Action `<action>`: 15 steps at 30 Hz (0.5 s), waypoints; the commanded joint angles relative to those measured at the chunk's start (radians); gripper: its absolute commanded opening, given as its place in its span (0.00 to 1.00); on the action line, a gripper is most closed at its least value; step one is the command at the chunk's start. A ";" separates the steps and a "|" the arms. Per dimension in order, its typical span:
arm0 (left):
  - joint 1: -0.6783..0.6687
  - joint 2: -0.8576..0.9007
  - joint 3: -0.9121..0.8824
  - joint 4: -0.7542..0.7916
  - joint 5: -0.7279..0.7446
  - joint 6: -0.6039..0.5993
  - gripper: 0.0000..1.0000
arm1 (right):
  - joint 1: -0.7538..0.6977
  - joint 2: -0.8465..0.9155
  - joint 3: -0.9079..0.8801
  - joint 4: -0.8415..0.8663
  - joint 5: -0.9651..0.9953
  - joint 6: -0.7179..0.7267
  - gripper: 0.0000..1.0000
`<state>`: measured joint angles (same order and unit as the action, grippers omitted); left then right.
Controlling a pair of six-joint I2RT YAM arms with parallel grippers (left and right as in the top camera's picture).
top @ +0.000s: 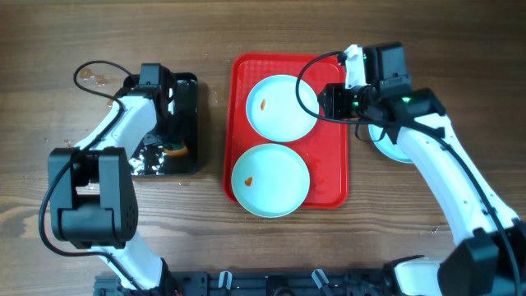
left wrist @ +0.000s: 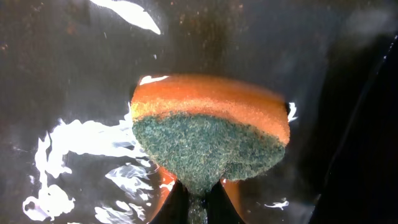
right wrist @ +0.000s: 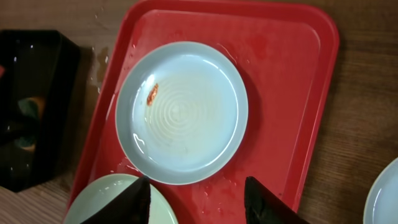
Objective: Clean dirty plates on tray and stack at the side
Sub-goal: 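Carry the sponge to the top plate and scrub it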
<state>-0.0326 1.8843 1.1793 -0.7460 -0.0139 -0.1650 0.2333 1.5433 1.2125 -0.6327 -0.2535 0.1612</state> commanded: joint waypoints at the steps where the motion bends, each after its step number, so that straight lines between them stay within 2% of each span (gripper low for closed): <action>1: 0.005 0.013 0.043 -0.038 -0.002 0.001 0.04 | 0.000 0.101 0.005 0.005 0.013 -0.027 0.42; 9: -0.004 -0.008 0.201 -0.169 0.004 0.001 0.04 | 0.000 0.326 0.005 0.159 0.029 0.056 0.27; 13: -0.058 -0.028 0.297 -0.194 0.034 0.001 0.04 | 0.000 0.429 0.005 0.242 0.029 0.084 0.20; 15: -0.107 -0.030 0.340 -0.181 0.076 0.001 0.04 | 0.000 0.476 0.005 0.266 0.029 0.105 0.11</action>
<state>-0.0834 1.8851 1.4570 -0.9398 0.0013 -0.1654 0.2333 1.9644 1.2125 -0.3794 -0.2310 0.2295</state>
